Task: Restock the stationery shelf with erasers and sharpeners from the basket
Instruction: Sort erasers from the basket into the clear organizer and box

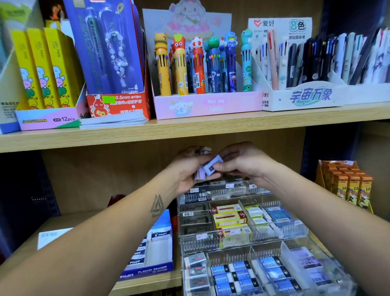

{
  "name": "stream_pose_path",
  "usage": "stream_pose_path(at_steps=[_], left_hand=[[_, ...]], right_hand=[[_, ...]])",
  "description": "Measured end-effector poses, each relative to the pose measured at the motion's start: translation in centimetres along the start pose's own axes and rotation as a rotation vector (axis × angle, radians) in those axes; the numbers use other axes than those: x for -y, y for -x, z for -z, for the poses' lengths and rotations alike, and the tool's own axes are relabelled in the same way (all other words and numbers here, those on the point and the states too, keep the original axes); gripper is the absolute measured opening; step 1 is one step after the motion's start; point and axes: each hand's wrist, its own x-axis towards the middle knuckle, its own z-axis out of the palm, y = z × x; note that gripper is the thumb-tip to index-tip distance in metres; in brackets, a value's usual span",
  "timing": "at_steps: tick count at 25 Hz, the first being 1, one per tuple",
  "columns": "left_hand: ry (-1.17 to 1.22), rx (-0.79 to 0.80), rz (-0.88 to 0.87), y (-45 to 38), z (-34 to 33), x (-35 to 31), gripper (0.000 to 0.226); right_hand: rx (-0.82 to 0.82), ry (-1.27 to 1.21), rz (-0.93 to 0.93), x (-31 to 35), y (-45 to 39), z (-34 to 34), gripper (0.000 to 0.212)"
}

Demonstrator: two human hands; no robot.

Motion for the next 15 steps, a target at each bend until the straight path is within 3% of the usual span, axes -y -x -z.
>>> stream_pose_path(at_steps=[2,5,10,15], left_hand=[[-0.018,-0.013,0.062,0.6,0.3,-0.2,0.015],[0.029,-0.054,0.108,1.5,0.8,-0.3,0.021],[0.01,-0.148,-0.034,2.7,0.8,0.6,0.048],[0.002,-0.156,-0.003,3.3,0.5,1.0,0.056]], right_hand=[[0.03,-0.136,0.024,-0.2,0.3,0.5,0.026],[0.036,-0.047,0.089,-1.0,0.8,0.8,0.031],[0.145,0.011,0.131,-1.6,2.6,0.7,0.036],[-0.005,0.558,0.2,-1.1,1.7,1.6,0.017]])
